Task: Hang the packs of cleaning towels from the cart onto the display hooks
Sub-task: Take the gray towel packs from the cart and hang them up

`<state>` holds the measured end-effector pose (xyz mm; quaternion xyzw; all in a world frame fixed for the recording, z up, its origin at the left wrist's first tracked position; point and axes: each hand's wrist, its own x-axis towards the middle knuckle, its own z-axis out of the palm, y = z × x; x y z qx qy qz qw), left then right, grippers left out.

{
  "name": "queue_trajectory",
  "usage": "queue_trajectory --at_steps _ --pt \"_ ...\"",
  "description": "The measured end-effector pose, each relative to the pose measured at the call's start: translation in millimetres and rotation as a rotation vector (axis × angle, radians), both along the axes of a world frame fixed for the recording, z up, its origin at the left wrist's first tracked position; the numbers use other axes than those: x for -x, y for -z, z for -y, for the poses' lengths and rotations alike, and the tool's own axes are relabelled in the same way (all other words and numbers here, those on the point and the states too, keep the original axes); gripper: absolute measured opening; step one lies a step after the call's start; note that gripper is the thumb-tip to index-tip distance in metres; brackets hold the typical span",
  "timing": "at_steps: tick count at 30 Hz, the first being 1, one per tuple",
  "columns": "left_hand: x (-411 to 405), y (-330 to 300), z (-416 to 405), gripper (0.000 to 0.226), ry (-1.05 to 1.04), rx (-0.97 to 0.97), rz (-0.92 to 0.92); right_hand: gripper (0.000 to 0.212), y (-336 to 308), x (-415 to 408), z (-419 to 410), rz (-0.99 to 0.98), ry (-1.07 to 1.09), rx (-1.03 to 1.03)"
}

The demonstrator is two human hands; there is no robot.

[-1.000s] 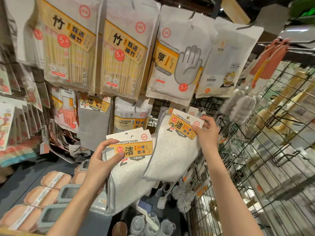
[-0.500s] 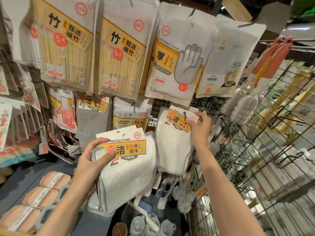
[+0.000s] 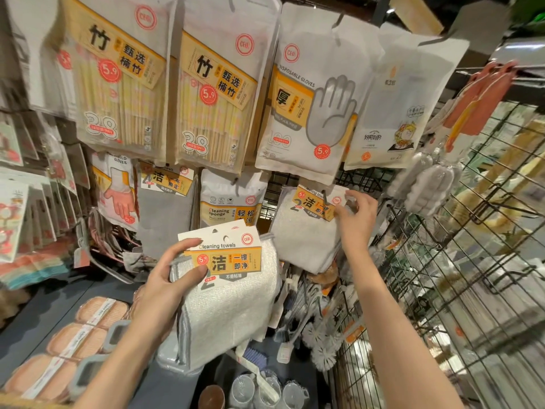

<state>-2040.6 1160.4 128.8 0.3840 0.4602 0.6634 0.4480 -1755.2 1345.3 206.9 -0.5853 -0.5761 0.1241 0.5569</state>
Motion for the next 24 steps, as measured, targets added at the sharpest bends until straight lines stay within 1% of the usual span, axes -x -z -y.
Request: queue_trajectory --at_steps 2,4,6,9,12,16,19,24 --pt "-4 -2 -1 0.055 0.012 -0.023 0.027 0.022 -1 4 16 0.022 -0.014 -0.042" --pt "-8 -6 -1 0.052 0.009 -0.033 0.048 0.017 -3 11 34 0.042 -0.075 -0.060" --pt "-11 -9 -1 0.054 0.006 -0.032 0.045 0.018 -6 24 52 0.053 -0.207 -0.012" --pt "-16 -13 0 0.056 0.005 -0.030 0.007 0.021 -6 46 75 0.094 -0.468 0.103" --pt "-20 -16 2 0.055 -0.007 -0.032 -0.015 0.022 -2 62 91 0.122 -0.608 0.149" --pt "-23 -19 3 0.053 -0.033 -0.036 0.019 0.025 4 68 103 0.150 -0.615 0.208" --pt "-22 -18 2 0.054 -0.038 -0.026 0.046 0.027 5 69 111 0.140 -0.607 0.215" --pt "-23 -16 1 0.054 -0.119 -0.019 0.003 0.035 3 68 119 0.159 -0.560 0.190"
